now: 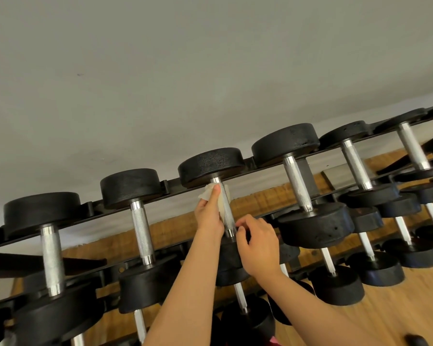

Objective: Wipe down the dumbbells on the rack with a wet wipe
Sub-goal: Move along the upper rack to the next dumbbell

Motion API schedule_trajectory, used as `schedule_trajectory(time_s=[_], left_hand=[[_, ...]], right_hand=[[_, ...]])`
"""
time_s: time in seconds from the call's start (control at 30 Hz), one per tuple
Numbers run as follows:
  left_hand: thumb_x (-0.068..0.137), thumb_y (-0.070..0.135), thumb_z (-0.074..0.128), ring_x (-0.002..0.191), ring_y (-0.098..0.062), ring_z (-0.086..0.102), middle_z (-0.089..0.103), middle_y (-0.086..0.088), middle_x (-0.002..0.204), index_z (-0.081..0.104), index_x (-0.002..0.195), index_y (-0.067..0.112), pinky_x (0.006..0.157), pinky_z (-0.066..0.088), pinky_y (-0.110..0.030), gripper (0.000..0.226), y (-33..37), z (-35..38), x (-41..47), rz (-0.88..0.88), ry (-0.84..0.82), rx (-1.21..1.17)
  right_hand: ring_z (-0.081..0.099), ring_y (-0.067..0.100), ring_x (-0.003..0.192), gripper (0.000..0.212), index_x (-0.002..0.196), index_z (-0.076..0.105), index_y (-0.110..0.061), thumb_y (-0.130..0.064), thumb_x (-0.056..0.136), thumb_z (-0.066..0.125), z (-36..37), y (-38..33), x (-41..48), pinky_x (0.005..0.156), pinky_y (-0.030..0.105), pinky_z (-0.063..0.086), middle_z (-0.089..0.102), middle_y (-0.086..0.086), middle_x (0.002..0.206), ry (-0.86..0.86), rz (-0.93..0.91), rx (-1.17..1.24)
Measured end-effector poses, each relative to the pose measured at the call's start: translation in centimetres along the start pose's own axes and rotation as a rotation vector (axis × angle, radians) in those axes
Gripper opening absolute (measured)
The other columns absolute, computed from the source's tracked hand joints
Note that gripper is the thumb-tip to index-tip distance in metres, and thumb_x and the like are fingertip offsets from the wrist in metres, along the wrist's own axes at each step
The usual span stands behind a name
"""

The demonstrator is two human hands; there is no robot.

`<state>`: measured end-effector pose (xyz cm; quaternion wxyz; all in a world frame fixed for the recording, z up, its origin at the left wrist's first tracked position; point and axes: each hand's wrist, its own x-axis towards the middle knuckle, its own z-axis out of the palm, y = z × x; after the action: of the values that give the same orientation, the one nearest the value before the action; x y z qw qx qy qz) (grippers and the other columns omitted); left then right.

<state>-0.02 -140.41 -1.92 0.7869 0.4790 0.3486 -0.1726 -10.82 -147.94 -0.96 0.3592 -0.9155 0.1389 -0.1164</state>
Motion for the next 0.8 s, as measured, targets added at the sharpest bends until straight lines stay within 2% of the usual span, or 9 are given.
schedule_trajectory(time_s=[0.17,0.33,0.47,0.6,0.73,0.8], left_hand=[[0.085,0.029,0.073,0.108,-0.028,0.061,0.064,-0.011,0.116,0.062,0.107,0.015,0.099,0.050,-0.048,0.028,-0.12,-0.51,0.40,-0.039,0.077,-0.087],[0.083,0.028,0.075,0.109,-0.027,0.061,0.065,-0.012,0.119,0.062,0.119,0.014,0.099,0.050,-0.044,0.041,0.17,-0.88,0.24,-0.062,-0.090,0.011],[0.084,0.026,0.075,0.108,-0.027,0.062,0.066,-0.012,0.117,0.065,0.116,0.013,0.093,0.052,-0.042,0.036,0.05,-0.56,0.04,-0.047,-0.019,-0.062],[0.082,0.026,0.077,0.108,-0.028,0.062,0.066,-0.010,0.114,0.066,0.097,0.016,0.097,0.051,-0.049,0.021,0.03,-0.90,0.28,-0.054,0.102,-0.073],[0.085,0.025,0.074,0.110,-0.027,0.061,0.065,-0.012,0.119,0.064,0.118,0.011,0.095,0.051,-0.043,0.037,0.25,-0.79,-0.39,-0.061,-0.035,-0.037],[0.085,0.025,0.074,0.108,-0.028,0.061,0.065,-0.012,0.118,0.065,0.114,0.012,0.095,0.051,-0.045,0.034,0.43,-0.82,-0.47,-0.061,-0.008,-0.041]], right_hand=[[0.049,0.010,0.069,0.029,0.084,0.062,-0.023,-0.035,0.087,0.035,0.17,0.10,0.04,0.065,0.028,0.039,0.055,-0.010,0.072,0.009,-0.010,0.002],[0.048,0.009,0.069,0.025,0.084,0.061,-0.023,-0.032,0.088,0.038,0.20,0.21,0.05,0.065,0.027,0.037,0.054,-0.011,0.072,-0.001,-0.006,-0.005],[0.048,0.011,0.070,0.018,0.084,0.062,-0.022,-0.026,0.087,0.045,0.17,0.14,0.03,0.064,0.027,0.036,0.053,-0.011,0.072,-0.001,0.002,-0.005],[0.048,0.011,0.069,0.016,0.083,0.062,-0.022,-0.024,0.087,0.046,0.05,0.06,-0.01,0.064,0.027,0.035,0.052,-0.011,0.071,0.001,-0.005,-0.002],[0.047,0.010,0.068,0.016,0.083,0.062,-0.021,-0.023,0.087,0.046,-0.04,-0.03,0.04,0.064,0.026,0.034,0.052,-0.011,0.071,0.000,-0.009,-0.002],[0.048,0.009,0.068,0.017,0.083,0.062,-0.021,-0.024,0.087,0.046,-0.05,-0.06,0.03,0.065,0.026,0.034,0.054,-0.010,0.071,-0.004,-0.015,-0.001]])
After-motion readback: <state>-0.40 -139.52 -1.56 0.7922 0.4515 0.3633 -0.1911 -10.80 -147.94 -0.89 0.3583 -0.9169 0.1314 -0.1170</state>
